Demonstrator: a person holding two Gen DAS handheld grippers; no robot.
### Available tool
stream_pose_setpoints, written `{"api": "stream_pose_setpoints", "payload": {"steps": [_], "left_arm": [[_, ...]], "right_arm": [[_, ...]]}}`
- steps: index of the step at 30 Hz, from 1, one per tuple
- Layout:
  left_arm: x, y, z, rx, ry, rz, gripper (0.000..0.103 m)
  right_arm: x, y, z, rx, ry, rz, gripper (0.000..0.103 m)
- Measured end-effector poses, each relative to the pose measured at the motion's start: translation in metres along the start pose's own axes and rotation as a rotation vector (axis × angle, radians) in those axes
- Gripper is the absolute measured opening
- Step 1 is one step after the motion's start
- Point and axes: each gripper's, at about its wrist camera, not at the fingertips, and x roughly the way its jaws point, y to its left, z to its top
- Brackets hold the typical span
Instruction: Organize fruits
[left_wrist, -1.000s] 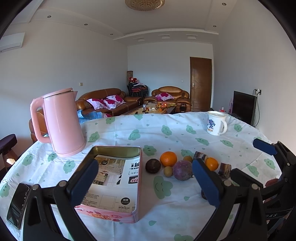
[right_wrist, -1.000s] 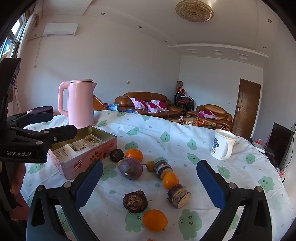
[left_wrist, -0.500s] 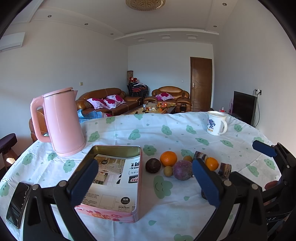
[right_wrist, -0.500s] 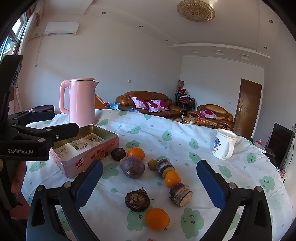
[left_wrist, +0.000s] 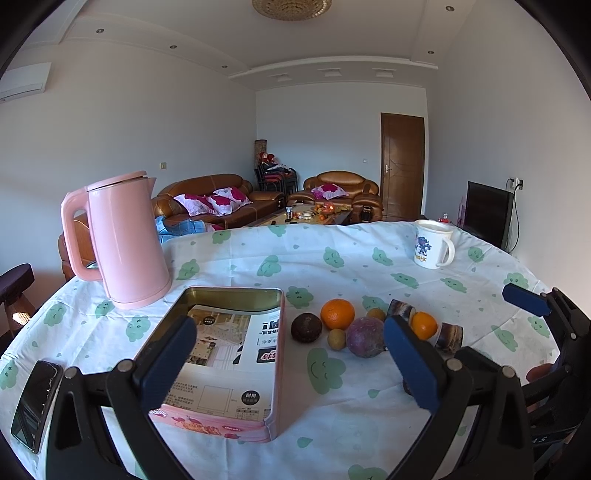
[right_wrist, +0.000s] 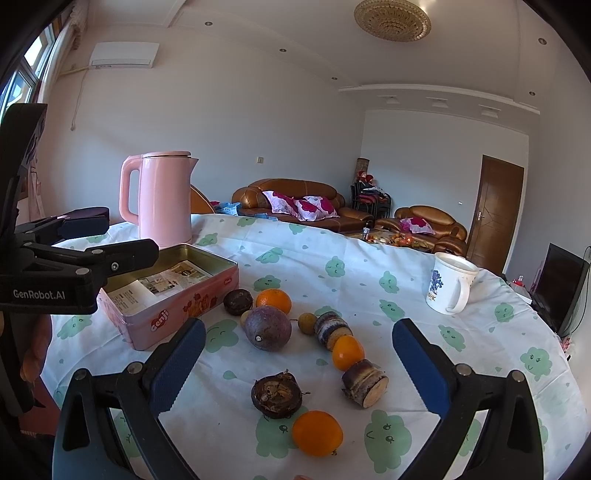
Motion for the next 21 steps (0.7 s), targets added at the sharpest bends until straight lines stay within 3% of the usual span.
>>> {"api": "stream_pose_setpoints", "payload": {"steps": [21], "left_arm": [[0.017,-0.013,-0.016,0.025,0.042,-0.008,0.103]], "right_arm": [[0.006,-0.013,-0.019,0.0,0.043,-0.041,0.102]]}}
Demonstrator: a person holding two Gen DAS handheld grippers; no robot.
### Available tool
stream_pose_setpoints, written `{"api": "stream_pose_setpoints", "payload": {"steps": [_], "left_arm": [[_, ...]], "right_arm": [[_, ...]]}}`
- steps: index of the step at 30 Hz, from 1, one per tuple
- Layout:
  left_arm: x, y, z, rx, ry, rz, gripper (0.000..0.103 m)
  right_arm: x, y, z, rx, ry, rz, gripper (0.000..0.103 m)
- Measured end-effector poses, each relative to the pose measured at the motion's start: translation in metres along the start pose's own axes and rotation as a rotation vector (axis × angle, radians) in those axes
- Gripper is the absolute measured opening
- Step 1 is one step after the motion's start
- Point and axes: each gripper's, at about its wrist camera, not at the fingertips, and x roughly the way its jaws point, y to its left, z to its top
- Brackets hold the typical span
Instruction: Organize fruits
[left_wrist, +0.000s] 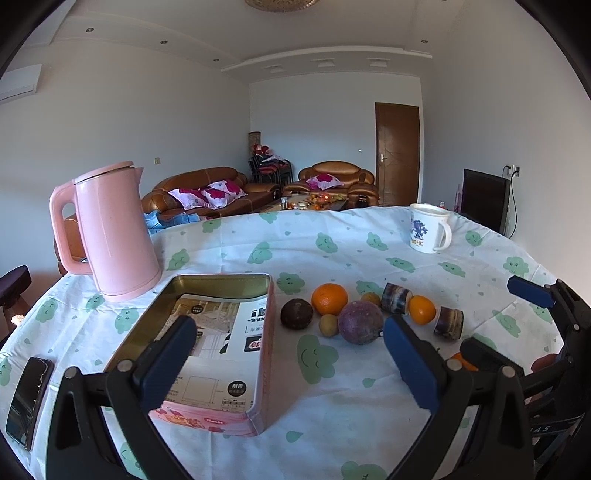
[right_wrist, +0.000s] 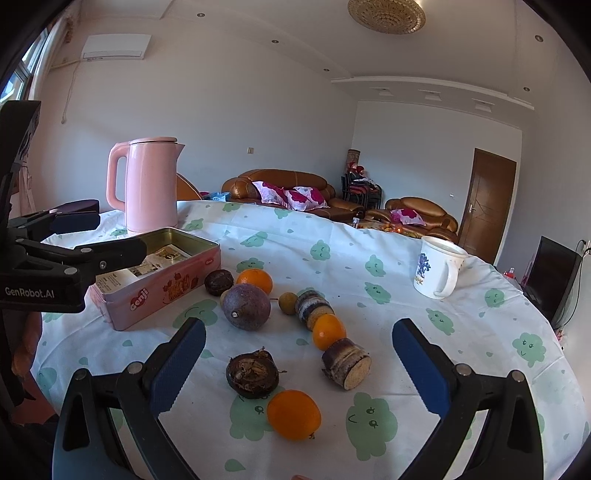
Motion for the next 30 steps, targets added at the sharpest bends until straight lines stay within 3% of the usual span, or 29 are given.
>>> {"api": "stream_pose_setpoints", "payload": {"steps": [11,13,15,18,20,22,23,30], "left_arm": [[0.027,-0.026,-0.024,0.029,0.095,-0.094,0.103],[0.03,-0.03,-0.027,0.033,0.11,-0.109,0.103],[0.032,-0.034,-0.029,0.035,0.114,-0.121,0.103],[0.035,-0.035,-0.031,0.026,0.126,-0.142,0.102],[0.039,-0.034,-0.032,0.017,0.141,-0.156,0.102],[0.041,-0.034,-0.033,0.009,0.156,-0.173,0.1],[0.042,-0.035,-0.033,0.007,0.162,-0.18,0.099],[0.048,-0.054,-0.029,0.028,0.202,-0.254,0.088]], "right_arm": [[0.011,-0.021,-0.037,0.052,0.085,0.02,0.101],[0.015,-0.022,-0.041,0.056,0.103,0.034,0.095],[0.018,-0.021,-0.043,0.057,0.125,0.06,0.082],[0.025,-0.016,-0.046,0.049,0.154,0.077,0.077],[0.03,-0.013,-0.049,0.038,0.177,0.085,0.067],[0.034,-0.014,-0.052,0.041,0.196,0.105,0.044],[0.035,-0.014,-0.053,0.048,0.203,0.12,0.039],[0.025,-0.028,-0.048,0.073,0.159,0.093,0.039]]}}
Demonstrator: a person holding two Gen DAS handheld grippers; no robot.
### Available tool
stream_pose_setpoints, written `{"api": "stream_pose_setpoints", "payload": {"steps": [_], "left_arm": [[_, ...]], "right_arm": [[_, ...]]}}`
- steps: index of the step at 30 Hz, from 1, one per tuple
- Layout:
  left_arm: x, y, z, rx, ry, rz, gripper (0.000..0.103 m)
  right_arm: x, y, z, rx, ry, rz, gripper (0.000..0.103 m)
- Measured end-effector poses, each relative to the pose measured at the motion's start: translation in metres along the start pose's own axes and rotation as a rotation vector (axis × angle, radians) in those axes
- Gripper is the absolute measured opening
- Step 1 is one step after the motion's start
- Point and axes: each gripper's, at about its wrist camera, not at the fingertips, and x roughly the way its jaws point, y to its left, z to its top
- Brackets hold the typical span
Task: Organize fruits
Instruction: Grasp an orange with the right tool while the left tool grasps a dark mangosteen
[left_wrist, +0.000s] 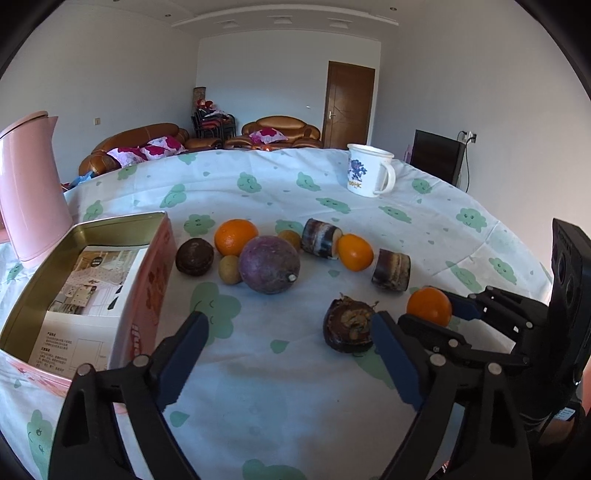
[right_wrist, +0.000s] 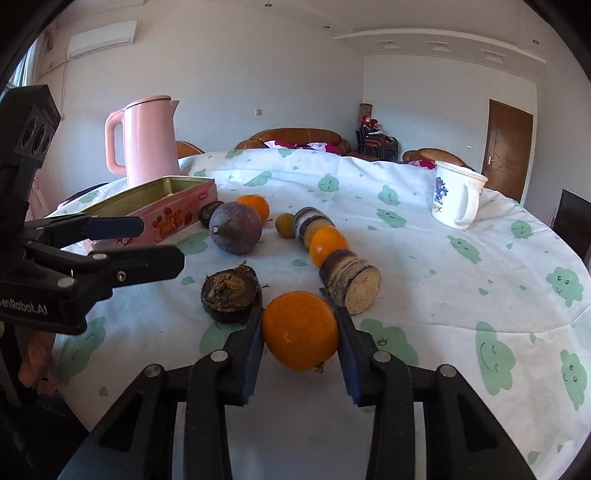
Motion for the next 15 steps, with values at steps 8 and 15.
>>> {"api": "stream_pose_setpoints", "payload": {"steps": [8,15], "left_arm": [[0.026,-0.025,0.008,0.047,0.093,-0.052,0.065],[0.047,-0.046,0.006,0.109,0.157,-0.052,0.053]], "right_arm": [[-0.014,-0.023,0.004,0.046,-0.054,-0.066,0.039],[-0.016,-0.029,0.003,0.054,-0.062,-0.07,0.039]]}}
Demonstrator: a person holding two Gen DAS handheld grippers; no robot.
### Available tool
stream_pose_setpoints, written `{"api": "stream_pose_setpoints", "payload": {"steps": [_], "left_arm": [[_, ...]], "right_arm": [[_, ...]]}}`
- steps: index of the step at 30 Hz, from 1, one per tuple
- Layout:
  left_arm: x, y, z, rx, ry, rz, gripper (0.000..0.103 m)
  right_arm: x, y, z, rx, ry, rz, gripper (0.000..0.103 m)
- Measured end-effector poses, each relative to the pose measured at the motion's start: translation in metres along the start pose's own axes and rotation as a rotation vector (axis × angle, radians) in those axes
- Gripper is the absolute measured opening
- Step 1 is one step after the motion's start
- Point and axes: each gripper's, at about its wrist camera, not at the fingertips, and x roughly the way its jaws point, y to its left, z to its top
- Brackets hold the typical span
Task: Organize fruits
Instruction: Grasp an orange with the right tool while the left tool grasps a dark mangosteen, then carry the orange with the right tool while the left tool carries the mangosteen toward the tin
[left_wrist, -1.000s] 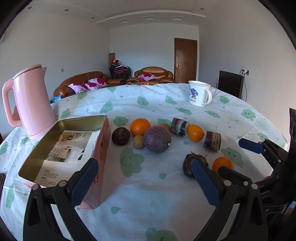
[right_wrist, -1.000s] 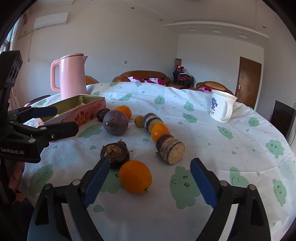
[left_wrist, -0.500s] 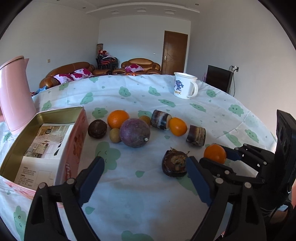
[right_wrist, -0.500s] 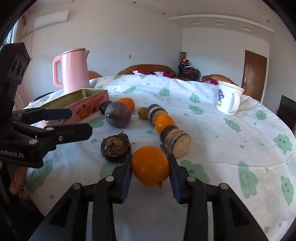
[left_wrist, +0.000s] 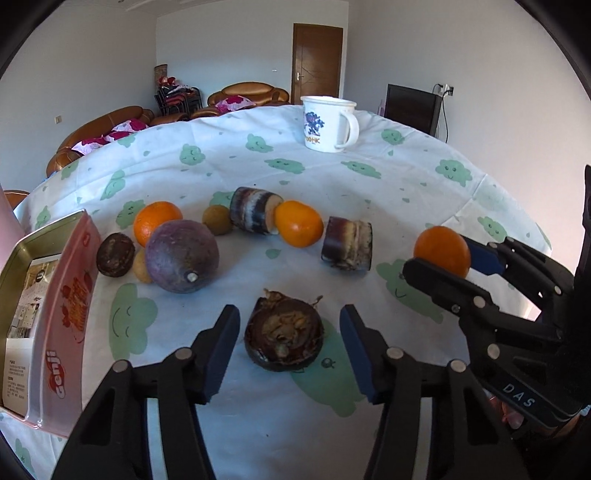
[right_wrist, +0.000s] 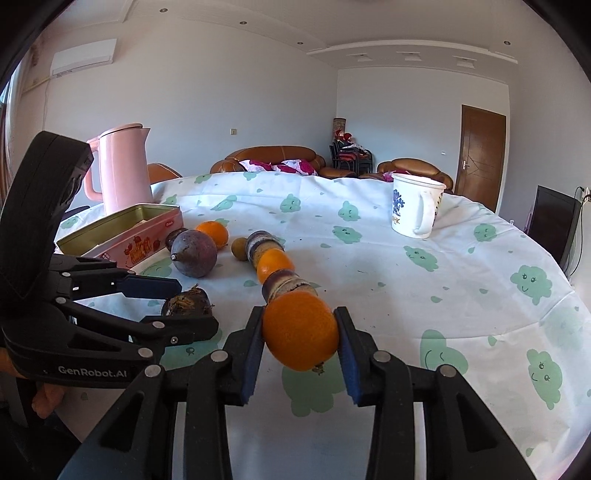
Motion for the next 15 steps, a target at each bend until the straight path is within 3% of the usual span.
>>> {"api": "stream_pose_setpoints", "payload": {"steps": [3,15], "left_arm": [[0.003,0.002,0.0,-0.006,0.016,0.002,0.046],[-0.009,0.008,-0.005,-0.004,-0.044,0.011,0.045]], "right_arm": [[-0.001,0.001,0.0,-0.001,-0.007,0.005,0.039],[-0.007,0.013,0.002,-0.032,-0.04,0.015,0.039]]}}
